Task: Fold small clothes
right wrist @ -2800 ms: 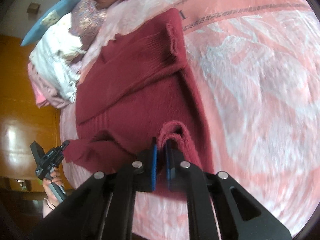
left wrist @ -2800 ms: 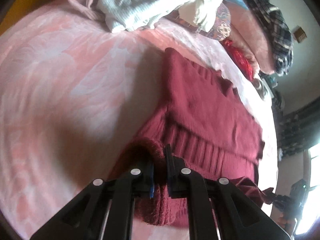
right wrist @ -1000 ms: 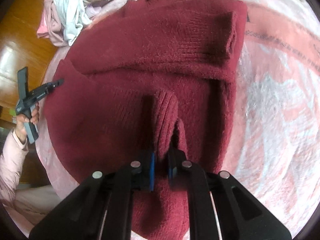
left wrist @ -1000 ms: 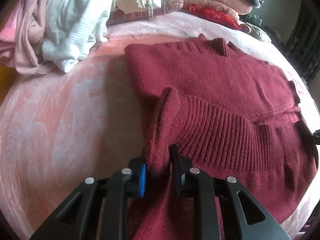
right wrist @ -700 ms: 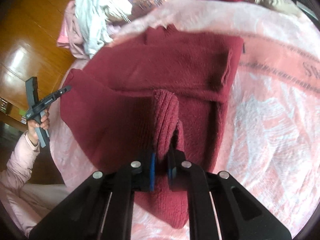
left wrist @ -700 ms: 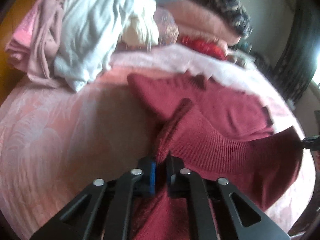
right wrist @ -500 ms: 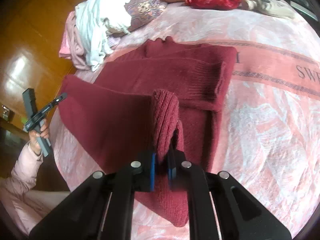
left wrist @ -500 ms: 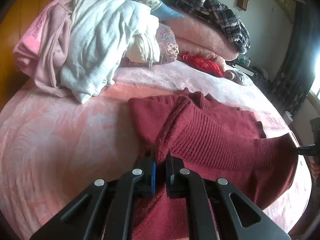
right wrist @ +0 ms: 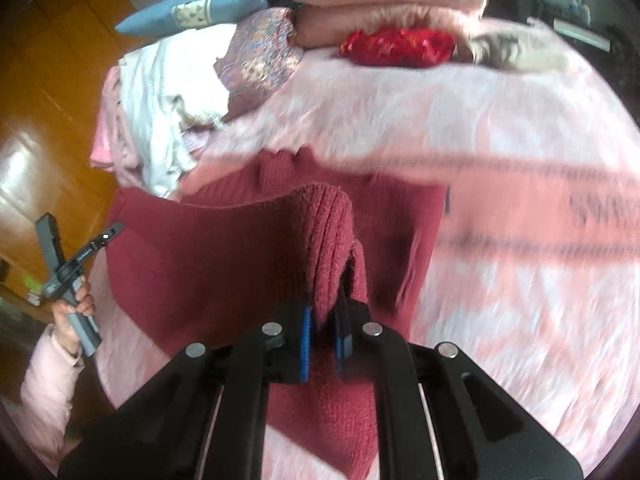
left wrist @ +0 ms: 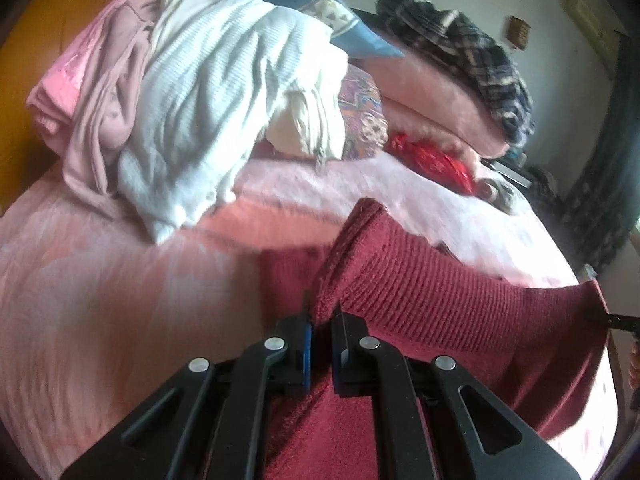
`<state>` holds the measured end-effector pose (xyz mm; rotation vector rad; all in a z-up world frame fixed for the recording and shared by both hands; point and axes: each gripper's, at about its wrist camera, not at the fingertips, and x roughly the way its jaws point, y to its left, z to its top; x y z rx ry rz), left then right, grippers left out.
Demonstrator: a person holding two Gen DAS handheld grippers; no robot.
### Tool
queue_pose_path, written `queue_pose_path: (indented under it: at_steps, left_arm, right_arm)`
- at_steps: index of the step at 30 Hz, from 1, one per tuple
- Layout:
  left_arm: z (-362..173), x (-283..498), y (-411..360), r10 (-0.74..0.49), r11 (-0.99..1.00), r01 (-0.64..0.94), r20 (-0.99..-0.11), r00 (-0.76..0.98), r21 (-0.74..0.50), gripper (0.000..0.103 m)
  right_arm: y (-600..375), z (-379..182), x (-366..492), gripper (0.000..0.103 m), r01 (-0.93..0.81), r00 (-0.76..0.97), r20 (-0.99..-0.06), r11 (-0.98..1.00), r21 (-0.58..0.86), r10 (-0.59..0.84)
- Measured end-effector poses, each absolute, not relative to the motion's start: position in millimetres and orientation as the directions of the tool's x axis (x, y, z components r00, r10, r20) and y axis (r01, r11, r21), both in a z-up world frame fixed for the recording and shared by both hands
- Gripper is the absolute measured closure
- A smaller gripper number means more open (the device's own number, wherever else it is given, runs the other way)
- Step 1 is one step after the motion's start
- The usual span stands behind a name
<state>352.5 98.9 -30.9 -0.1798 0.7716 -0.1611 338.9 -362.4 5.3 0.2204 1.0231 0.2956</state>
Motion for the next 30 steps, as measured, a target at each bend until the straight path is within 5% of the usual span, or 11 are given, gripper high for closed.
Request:
queue_pose_path:
  at_steps: [5,16,19,21,23,27,30]
  left_arm:
    - [-36,413,83,-0.141,0.986,0.035,-0.689,0.711,-0.166,0.096]
    - [-136,483,60,0.013,1.000,-0.028,-0.840,0.542,-0.003,0.094]
    - [-128,482,63,0.008,0.999,-0.031,-0.849,0.529,-0.010,0.084]
    - [-113,473,68,0.004,0.999,-0.035,-0.851,0.525,-0.017,0.058]
    - [-95,456,75,-0.033,0.998,-0.022,-0.850,0.526,-0.052,0.047]
    - [-74,393,83,-0.068,0.997,0.054,-0.859,0.507,-0.047,0.032]
    - [-75,351,84,-0.071,0.995,0.095,-0.857,0.510,-0.026,0.031]
  right_arm:
    - [-365,-11,405,0.095,-0.066,0.514,-0.813,0.958,0.278,0.272]
    - [-366,-113,467,0.091,0.061,0.410,-0.897,0.976,0.209,0.167]
    - [-374,-100,457,0.066,0.072,0.425,-0.888,0.971,0.228,0.177]
    - [-377,-84,444,0.062,0.056,0.428,-0.884,0.971,0.231,0.185]
    - [-385,-65,417,0.048,0.044,0.426,-0.886,0.973,0.225,0.185]
    - [-387,-50,354,0.044,-0.024,0.378,-0.902,0.976,0.217,0.209]
    - [-391,-58,307,0.042,-0.042,0.347,-0.905,0.969,0.245,0.244]
